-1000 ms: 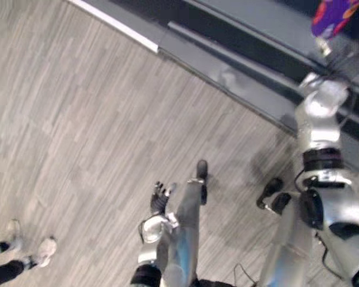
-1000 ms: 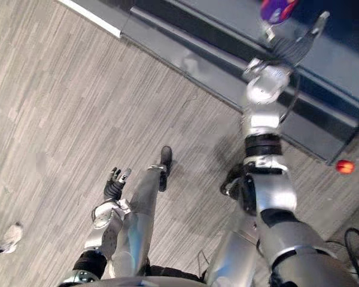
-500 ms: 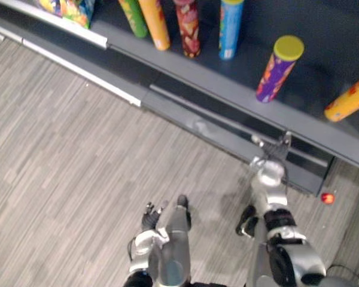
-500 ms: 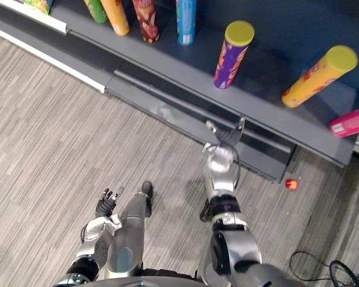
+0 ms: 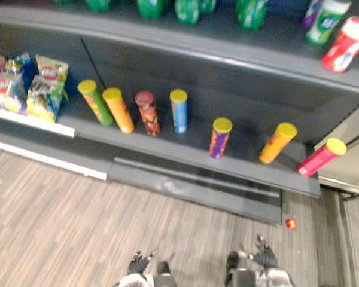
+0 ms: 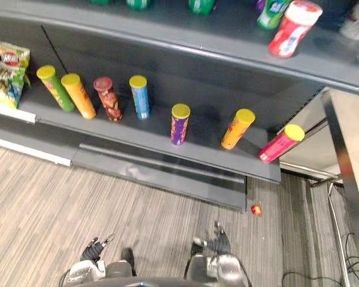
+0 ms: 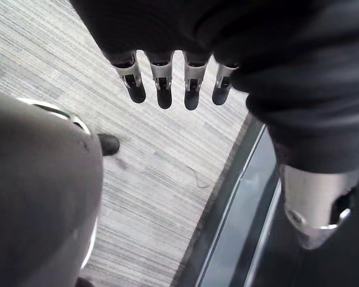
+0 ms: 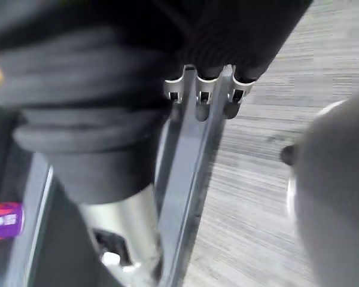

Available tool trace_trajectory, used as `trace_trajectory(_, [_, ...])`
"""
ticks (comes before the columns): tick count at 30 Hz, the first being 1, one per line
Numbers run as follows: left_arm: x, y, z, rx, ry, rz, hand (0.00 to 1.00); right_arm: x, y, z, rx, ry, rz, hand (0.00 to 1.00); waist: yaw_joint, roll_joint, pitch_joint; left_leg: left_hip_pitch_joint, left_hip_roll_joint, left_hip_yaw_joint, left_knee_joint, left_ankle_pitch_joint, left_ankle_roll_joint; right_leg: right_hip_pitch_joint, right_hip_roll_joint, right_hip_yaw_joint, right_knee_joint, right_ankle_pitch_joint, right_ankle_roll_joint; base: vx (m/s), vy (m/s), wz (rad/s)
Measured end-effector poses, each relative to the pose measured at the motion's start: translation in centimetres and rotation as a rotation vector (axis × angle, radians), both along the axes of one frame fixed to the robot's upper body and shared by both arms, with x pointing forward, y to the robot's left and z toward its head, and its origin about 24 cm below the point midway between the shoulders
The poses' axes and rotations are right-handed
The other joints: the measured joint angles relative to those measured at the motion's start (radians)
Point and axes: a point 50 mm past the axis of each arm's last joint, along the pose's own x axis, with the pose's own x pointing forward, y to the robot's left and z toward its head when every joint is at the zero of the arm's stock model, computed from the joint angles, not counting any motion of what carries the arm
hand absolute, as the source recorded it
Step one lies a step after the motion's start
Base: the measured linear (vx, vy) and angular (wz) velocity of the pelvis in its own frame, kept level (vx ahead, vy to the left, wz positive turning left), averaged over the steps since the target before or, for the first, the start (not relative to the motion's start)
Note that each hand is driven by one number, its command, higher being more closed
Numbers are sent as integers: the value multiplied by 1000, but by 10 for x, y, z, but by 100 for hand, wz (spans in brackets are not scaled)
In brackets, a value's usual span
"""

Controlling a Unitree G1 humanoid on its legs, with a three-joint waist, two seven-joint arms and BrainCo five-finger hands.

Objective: Put the gum and the chips on the shelf.

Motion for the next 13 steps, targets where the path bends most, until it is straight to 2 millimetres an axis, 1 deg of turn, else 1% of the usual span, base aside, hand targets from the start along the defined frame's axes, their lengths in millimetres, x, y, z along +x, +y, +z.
trace_trajectory(1, [-2, 0, -1, 0, 6, -2, 0, -4, -2, -3, -2, 20, -11, 0, -4, 0, -10, 8, -2, 6, -8, 0, 0, 5, 0, 4, -10, 3, 1, 91, 35, -17])
trace_trajectory(3, [-9, 0, -4, -13, 33, -2, 0, -16, -15, -10, -6, 77, -86, 0, -12, 0, -41, 39, -11, 14, -29, 0, 0, 45, 1, 7, -59, 17, 8, 85, 32, -8])
trace_trajectory(5, [-12, 0, -5, -22, 40, 14, 0, -24, -20, -14, -7, 113, -121, 0, -11, 2, -50, 51, -13, 16, -36, -1, 0, 60, 1, 7, -72, 20, 10, 54, 18, -1])
trace_trajectory(6, [-15, -1, -6, -30, 46, 27, 0, -37, -25, -21, -8, 177, -159, 0, -12, 0, -59, 69, -14, 18, -47, -1, 0, 76, 2, 6, -83, 22, 9, 47, 15, 0])
trace_trajectory(7, [-17, -1, -6, -31, 48, 35, 0, -44, -26, -23, -8, 207, -173, 0, -12, 4, -60, 74, -14, 18, -47, -1, -1, 83, 2, 6, -87, 22, 9, 46, 14, -4])
trace_trajectory(8, [-19, -1, -7, -35, 51, 49, 0, -57, -28, -28, -6, 262, -203, 0, -12, 8, -63, 82, -14, 24, -53, -2, -2, 87, 4, 9, -95, 24, 10, 36, 11, -12])
trace_trajectory(9, [-20, -4, -8, -46, 53, 60, 0, -67, -29, -30, 0, 303, -227, 0, -12, 4, -68, 90, -14, 33, -60, -2, -2, 90, 6, 13, -97, 25, 9, 19, 6, -15])
trace_trajectory(13, [-26, -6, -10, -59, 74, 82, 0, -86, -32, -34, 38, 361, -352, 0, -17, 22, -78, 100, -15, 40, -67, -2, -2, 102, 8, 16, -119, 34, 10, 4, 2, -7])
